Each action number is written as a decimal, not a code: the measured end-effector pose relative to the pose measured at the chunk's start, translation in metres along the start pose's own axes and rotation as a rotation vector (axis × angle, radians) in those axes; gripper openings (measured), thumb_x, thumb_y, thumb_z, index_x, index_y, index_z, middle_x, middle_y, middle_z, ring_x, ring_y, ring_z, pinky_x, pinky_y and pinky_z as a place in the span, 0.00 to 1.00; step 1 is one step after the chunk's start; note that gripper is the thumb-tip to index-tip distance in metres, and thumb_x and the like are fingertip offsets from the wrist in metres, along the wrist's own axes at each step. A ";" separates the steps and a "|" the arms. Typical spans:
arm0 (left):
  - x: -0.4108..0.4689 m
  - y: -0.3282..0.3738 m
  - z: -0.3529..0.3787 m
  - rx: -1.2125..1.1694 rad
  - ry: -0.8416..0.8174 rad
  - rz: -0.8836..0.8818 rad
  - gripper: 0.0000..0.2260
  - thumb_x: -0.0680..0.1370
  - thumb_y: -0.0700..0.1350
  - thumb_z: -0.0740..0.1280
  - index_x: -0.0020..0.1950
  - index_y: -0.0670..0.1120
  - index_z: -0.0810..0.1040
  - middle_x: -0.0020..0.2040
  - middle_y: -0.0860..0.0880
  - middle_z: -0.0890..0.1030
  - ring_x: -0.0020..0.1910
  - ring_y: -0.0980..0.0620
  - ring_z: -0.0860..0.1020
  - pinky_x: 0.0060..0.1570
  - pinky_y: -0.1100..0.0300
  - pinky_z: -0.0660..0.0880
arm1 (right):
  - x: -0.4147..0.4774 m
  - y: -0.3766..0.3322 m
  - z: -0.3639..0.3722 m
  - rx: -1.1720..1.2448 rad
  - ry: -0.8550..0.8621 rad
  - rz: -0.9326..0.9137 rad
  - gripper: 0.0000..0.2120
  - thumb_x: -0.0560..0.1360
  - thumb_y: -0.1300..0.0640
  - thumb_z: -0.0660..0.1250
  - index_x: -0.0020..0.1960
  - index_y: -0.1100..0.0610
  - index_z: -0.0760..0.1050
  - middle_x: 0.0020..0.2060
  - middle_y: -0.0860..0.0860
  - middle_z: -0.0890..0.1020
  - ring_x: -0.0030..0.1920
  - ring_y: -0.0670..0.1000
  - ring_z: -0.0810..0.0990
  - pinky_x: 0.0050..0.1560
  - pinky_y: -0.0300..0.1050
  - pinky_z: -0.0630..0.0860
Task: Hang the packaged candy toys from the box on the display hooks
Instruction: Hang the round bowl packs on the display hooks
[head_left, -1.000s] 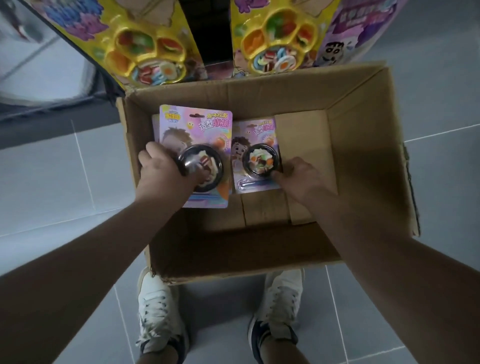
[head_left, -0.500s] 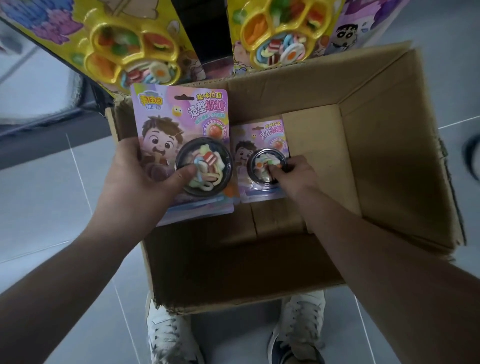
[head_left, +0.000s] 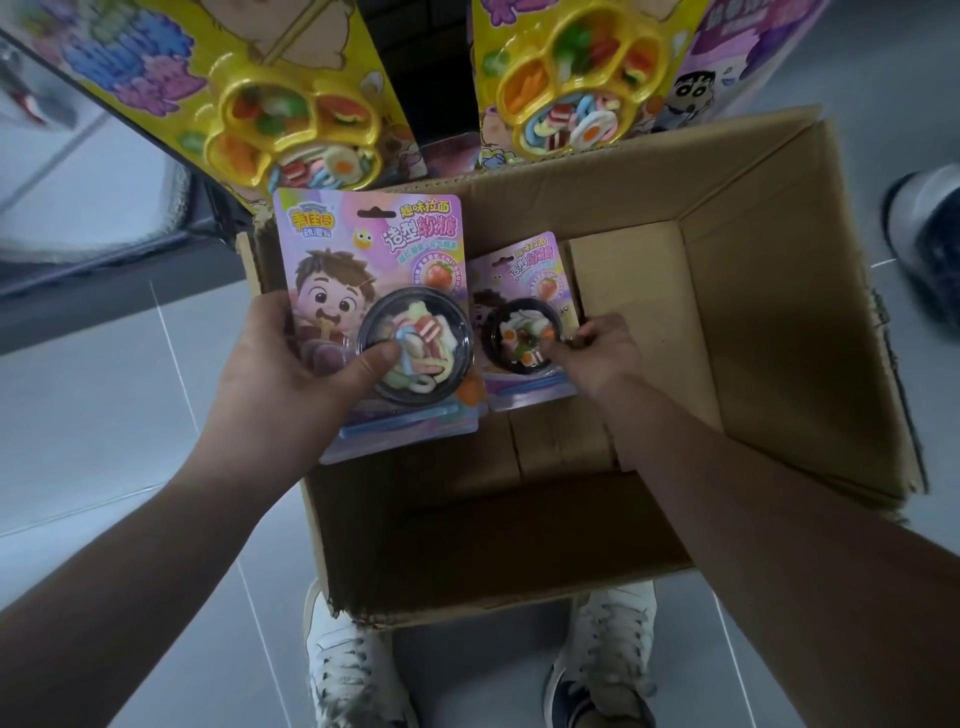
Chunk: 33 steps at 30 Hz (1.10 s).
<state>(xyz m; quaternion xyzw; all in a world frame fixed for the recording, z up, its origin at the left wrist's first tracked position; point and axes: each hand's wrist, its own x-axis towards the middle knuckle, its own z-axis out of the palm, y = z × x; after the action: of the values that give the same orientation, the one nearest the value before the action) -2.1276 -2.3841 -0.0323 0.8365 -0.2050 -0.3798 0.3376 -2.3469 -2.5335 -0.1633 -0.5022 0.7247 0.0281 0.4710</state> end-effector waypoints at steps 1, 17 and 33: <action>-0.001 0.000 -0.001 -0.012 -0.004 -0.009 0.27 0.71 0.48 0.80 0.65 0.46 0.72 0.47 0.57 0.82 0.38 0.68 0.81 0.34 0.74 0.77 | -0.003 -0.001 -0.003 0.017 -0.019 -0.004 0.25 0.72 0.49 0.78 0.60 0.56 0.69 0.51 0.51 0.79 0.51 0.52 0.78 0.45 0.44 0.73; -0.125 0.125 -0.103 -0.259 -0.153 -0.070 0.35 0.64 0.58 0.82 0.65 0.47 0.74 0.46 0.55 0.86 0.50 0.55 0.85 0.47 0.61 0.81 | -0.227 -0.057 -0.194 0.288 -0.135 -0.179 0.11 0.74 0.49 0.76 0.54 0.44 0.77 0.47 0.41 0.85 0.47 0.40 0.83 0.47 0.36 0.76; -0.365 0.325 -0.319 -0.447 -0.128 0.124 0.26 0.73 0.49 0.80 0.64 0.44 0.73 0.55 0.47 0.85 0.53 0.52 0.82 0.44 0.63 0.82 | -0.543 -0.188 -0.377 0.447 -0.239 -0.446 0.14 0.75 0.56 0.73 0.59 0.50 0.75 0.47 0.43 0.87 0.50 0.40 0.84 0.49 0.31 0.77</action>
<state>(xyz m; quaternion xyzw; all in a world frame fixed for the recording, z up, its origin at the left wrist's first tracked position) -2.1376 -2.2584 0.5381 0.7010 -0.1879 -0.4467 0.5232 -2.4238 -2.4392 0.5135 -0.5259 0.5247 -0.1768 0.6457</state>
